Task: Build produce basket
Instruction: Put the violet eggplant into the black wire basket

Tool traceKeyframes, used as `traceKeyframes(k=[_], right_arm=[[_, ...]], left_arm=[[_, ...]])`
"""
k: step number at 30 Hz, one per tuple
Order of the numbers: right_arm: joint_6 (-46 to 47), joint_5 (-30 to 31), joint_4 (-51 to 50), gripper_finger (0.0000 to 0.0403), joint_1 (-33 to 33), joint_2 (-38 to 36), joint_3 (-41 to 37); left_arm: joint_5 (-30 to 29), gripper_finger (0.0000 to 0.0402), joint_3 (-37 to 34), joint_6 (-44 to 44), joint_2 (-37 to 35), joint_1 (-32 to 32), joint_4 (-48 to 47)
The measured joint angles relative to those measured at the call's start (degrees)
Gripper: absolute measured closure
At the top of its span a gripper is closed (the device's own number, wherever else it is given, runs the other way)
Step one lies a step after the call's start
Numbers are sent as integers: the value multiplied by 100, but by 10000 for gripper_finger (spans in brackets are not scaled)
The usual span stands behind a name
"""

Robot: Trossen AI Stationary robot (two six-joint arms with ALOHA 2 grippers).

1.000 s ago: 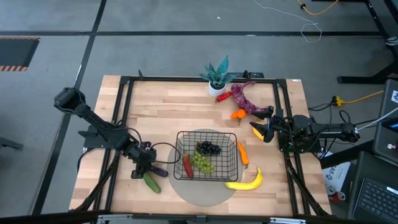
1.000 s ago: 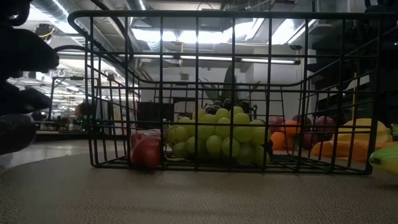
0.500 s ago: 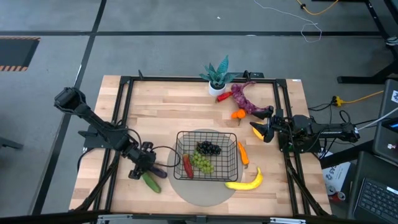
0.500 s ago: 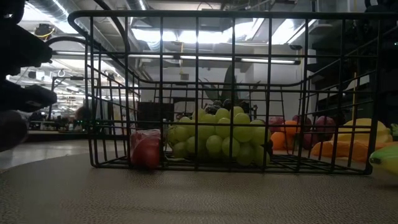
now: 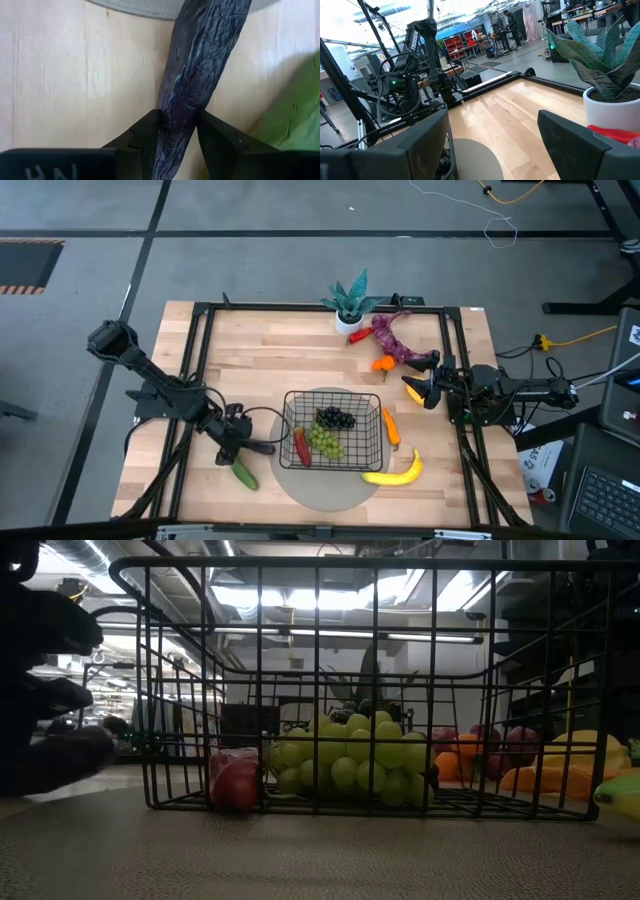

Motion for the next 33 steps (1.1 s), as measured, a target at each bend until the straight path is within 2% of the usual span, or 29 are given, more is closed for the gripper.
traceKeyframes(k=[8,17,22,33], right_arm=[[0,0,2,93,1,0,0],[0,0,2,93,0,0,0],[-3,0,2,93,1,0,0],[0,-2,-72,93,0,0,0]], left_arm=[[-80,284,-12,-363,10,8,212],[-208,392,244,-360,-163,8,102],[-497,397,940,-118,-311,9,-627],[-1122,401,2805,-39,-322,8,-3742]])
